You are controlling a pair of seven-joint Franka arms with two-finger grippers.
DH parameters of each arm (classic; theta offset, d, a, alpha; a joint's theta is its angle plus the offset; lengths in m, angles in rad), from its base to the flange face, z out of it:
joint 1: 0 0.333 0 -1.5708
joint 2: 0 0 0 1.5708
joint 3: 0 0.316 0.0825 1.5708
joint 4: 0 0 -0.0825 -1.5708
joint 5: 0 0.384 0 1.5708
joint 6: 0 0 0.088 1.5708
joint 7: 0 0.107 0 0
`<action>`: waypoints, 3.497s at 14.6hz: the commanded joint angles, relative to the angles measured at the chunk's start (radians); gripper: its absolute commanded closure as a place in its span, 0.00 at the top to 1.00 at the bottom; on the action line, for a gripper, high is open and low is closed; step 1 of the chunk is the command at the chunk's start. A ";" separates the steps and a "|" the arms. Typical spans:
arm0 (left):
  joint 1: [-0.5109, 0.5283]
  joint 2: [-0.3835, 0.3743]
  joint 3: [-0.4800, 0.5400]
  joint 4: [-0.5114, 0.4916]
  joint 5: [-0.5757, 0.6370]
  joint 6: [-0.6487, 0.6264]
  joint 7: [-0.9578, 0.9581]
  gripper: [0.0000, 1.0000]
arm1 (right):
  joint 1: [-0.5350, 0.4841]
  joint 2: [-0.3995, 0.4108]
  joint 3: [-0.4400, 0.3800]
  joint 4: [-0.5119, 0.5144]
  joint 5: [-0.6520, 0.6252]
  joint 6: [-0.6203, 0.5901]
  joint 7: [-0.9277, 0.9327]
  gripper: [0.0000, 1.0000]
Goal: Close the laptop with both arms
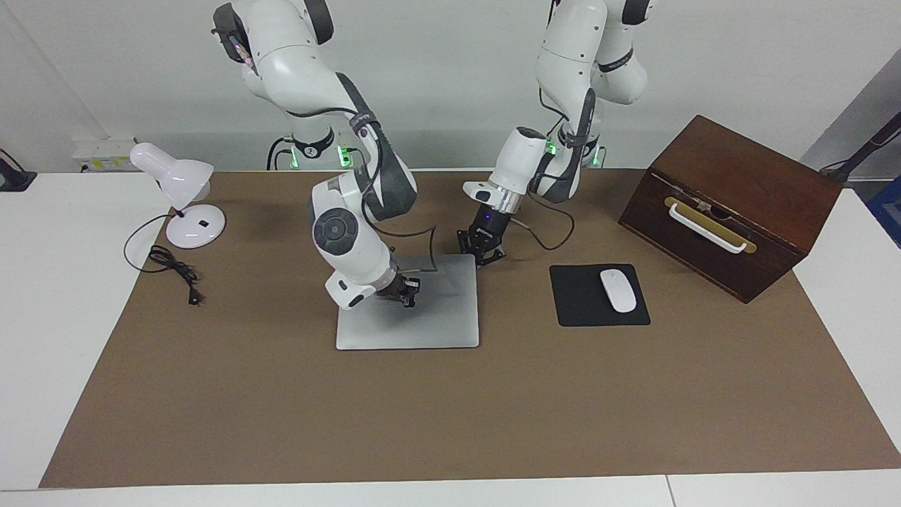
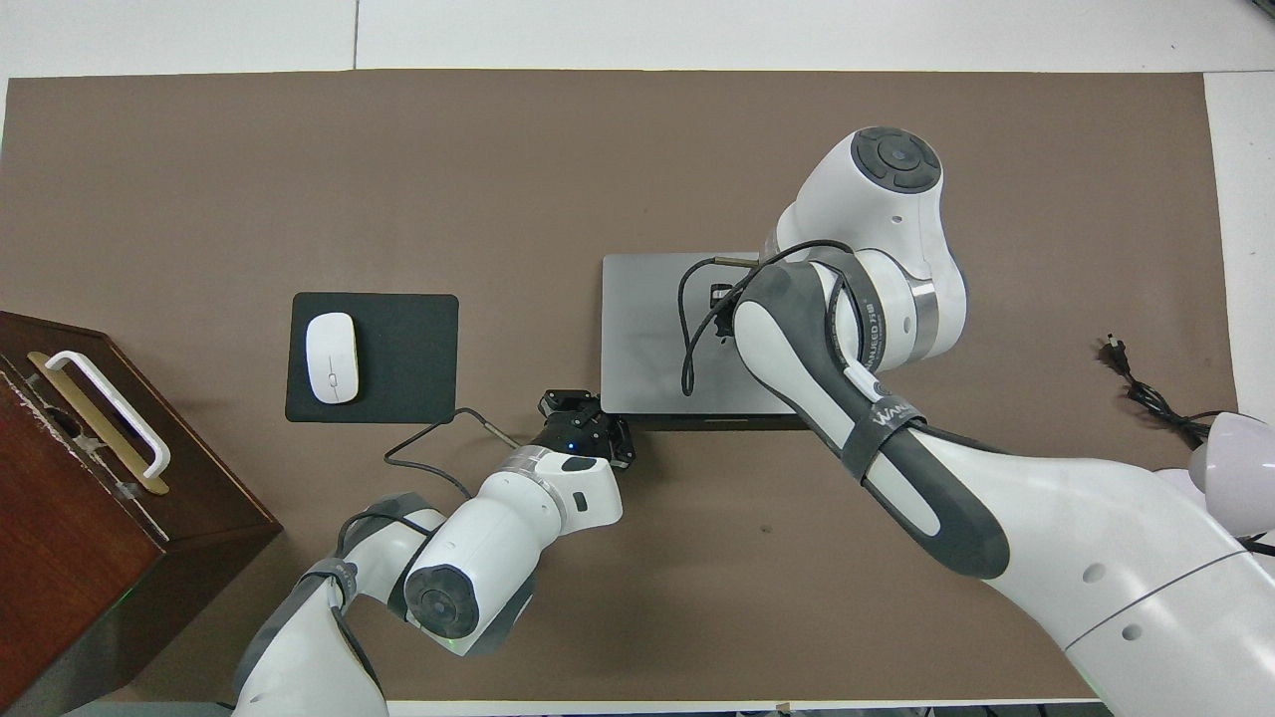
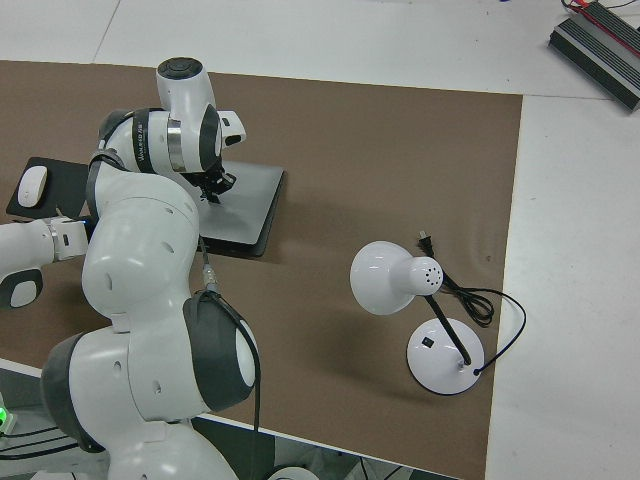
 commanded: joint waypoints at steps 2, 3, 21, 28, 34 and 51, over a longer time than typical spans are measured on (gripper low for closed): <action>-0.034 0.056 0.020 -0.015 -0.002 0.004 0.015 0.00 | -0.005 -0.030 0.003 -0.045 0.015 0.014 0.001 0.00; -0.033 0.056 0.020 -0.015 -0.002 0.004 0.015 0.00 | -0.008 -0.035 0.002 -0.032 0.010 0.007 0.001 0.00; 0.036 -0.114 0.016 -0.067 -0.002 -0.119 0.011 0.00 | -0.304 -0.294 -0.009 0.134 -0.250 -0.076 -0.355 1.00; 0.146 -0.488 0.022 -0.027 -0.002 -0.791 0.061 0.00 | -0.368 -0.424 -0.017 0.126 -0.252 -0.220 -0.347 1.00; 0.286 -0.585 0.026 0.241 -0.002 -1.327 0.101 0.00 | -0.387 -0.476 -0.015 0.101 -0.240 -0.274 -0.358 1.00; 0.737 -0.484 0.028 0.666 -0.002 -1.716 -0.046 1.00 | -0.376 -0.599 -0.014 -0.097 -0.240 -0.375 -0.359 1.00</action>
